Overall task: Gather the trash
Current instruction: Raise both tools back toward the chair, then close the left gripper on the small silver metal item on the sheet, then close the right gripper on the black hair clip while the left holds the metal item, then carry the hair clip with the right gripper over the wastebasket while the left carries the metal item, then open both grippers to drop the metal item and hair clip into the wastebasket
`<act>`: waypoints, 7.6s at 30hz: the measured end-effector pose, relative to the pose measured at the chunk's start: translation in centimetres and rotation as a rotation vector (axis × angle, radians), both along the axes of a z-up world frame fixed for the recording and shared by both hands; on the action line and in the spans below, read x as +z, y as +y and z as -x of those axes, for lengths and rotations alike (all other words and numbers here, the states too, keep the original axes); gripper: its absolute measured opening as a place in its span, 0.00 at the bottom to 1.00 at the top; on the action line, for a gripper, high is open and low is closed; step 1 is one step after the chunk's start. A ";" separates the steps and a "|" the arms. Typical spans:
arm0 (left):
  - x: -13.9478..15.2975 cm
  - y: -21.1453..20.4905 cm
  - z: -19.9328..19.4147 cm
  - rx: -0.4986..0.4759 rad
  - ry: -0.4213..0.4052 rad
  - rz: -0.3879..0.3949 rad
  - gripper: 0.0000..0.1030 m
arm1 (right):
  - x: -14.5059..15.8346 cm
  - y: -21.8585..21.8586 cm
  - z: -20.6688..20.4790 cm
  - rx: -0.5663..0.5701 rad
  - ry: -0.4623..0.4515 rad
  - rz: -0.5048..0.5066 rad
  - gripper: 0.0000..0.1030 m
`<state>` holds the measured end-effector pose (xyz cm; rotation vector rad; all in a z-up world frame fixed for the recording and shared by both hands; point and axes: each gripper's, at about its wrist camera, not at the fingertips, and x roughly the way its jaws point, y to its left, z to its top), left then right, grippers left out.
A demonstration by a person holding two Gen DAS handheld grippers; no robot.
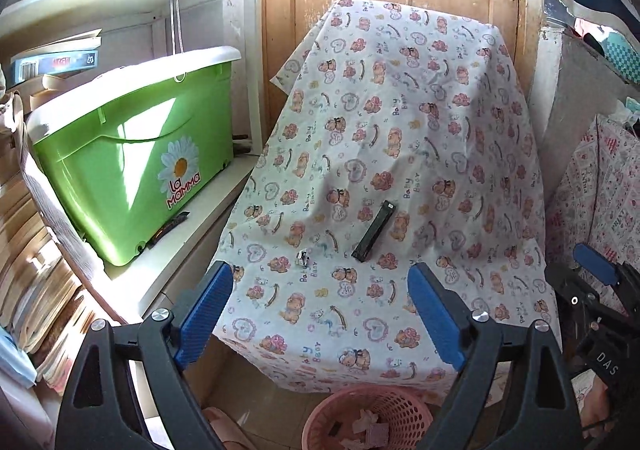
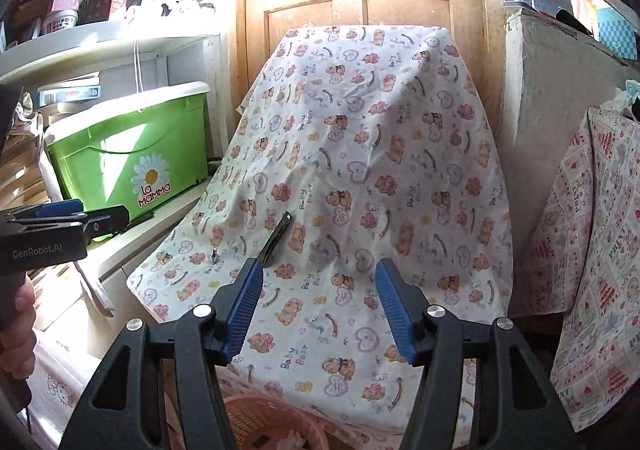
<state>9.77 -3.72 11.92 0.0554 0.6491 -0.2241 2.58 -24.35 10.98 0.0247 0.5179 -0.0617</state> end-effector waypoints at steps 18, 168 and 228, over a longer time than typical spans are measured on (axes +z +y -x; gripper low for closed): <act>-4.2 0.0 -12.3 0.019 0.125 0.013 0.93 | -0.9 -2.1 -10.9 0.031 0.055 -0.076 0.63; -11.5 -1.8 -1.2 -0.116 0.378 0.069 0.16 | -9.7 1.7 -1.7 0.215 0.282 -0.203 0.06; -25.9 -2.0 -1.3 -0.012 0.857 -0.122 0.52 | -25.5 5.3 -3.2 0.191 0.755 -0.056 0.33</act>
